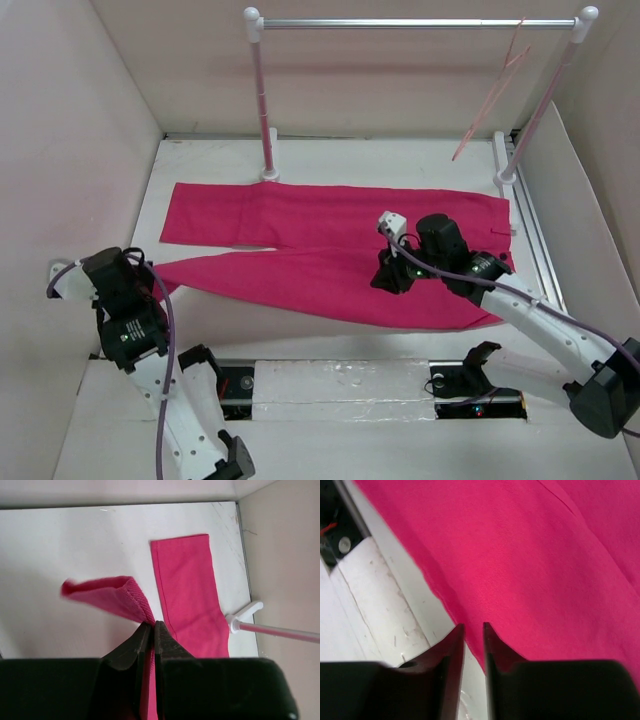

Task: Place the trousers on the hanger
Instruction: Fold the trousers

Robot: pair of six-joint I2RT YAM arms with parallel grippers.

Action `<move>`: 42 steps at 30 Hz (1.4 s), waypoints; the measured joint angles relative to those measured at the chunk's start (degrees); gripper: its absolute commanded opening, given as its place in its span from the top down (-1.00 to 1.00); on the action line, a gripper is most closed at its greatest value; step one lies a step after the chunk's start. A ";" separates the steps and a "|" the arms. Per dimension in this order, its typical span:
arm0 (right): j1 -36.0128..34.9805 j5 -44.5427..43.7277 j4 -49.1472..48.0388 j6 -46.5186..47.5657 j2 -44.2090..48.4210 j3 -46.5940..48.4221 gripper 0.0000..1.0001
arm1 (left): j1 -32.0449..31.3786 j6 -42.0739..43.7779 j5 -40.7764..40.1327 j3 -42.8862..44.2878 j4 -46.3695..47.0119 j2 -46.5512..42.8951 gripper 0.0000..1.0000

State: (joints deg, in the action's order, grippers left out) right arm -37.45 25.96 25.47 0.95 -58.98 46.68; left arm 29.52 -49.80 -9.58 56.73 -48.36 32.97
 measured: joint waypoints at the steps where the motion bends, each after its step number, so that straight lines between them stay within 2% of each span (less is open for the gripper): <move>1: 0.96 0.04 0.42 -0.22 0.00 -0.02 0.15 | -0.24 0.44 0.20 0.09 0.07 -0.55 1.00; 2: 2.49 0.26 0.76 -0.20 0.07 -0.13 -0.05 | -0.28 0.70 0.85 -0.02 -0.09 -1.31 1.00; 5: 8.87 0.39 1.44 -1.84 0.96 -1.62 -0.17 | -0.92 0.87 3.41 -2.73 0.63 -4.81 1.00; 9: 18.56 -2.10 3.89 -4.74 3.89 -4.52 -0.18 | -5.05 1.27 6.23 -6.78 1.42 -8.07 1.00; 13: 28.28 -2.60 5.95 -8.15 4.92 -5.46 -0.14 | -16.37 5.38 4.35 -5.51 1.60 -5.88 1.00; 17: 29.99 -3.48 7.76 -10.25 0.33 -3.13 -0.06 | -25.05 11.69 -0.57 0.26 -1.73 1.88 1.00; 20: 32.17 -8.31 9.86 -10.21 -0.70 0.90 0.04 | -30.64 16.00 -3.48 3.48 -1.05 6.40 1.00; 25: 47.82 -18.10 10.27 -11.76 1.68 0.11 0.05 | -31.78 20.61 -5.70 4.13 -0.50 9.29 1.00; 27: 55.91 -19.43 10.03 -12.83 0.74 -2.14 0.05 | -32.63 21.51 -6.27 4.17 -0.48 9.05 1.00; 28: 57.18 -20.17 9.86 -13.90 0.61 -2.60 0.04 | -33.38 21.86 -6.51 4.17 -0.39 8.68 1.00; 30: 66.82 -20.41 10.21 -14.60 -1.36 -6.14 0.03 | -35.15 22.53 -7.10 4.33 -0.35 8.07 1.00; 32: 72.06 -20.85 10.67 -15.43 -3.08 -7.39 0.01 | -36.28 23.69 -7.65 5.20 -0.31 8.09 1.00; 37: 79.56 -22.29 11.15 -15.50 -5.31 -7.45 -0.03 | -36.94 25.24 -7.58 7.17 1.66 8.46 1.00; 42: 82.58 -23.39 11.21 -15.32 -5.84 -7.50 -0.05 | -36.96 25.53 -7.04 7.17 2.73 9.42 1.00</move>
State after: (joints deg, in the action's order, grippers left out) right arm 45.12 2.57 36.69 -14.37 -64.82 39.18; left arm -7.44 -24.27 -16.62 63.90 -45.63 42.39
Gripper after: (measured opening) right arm 0.524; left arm 0.007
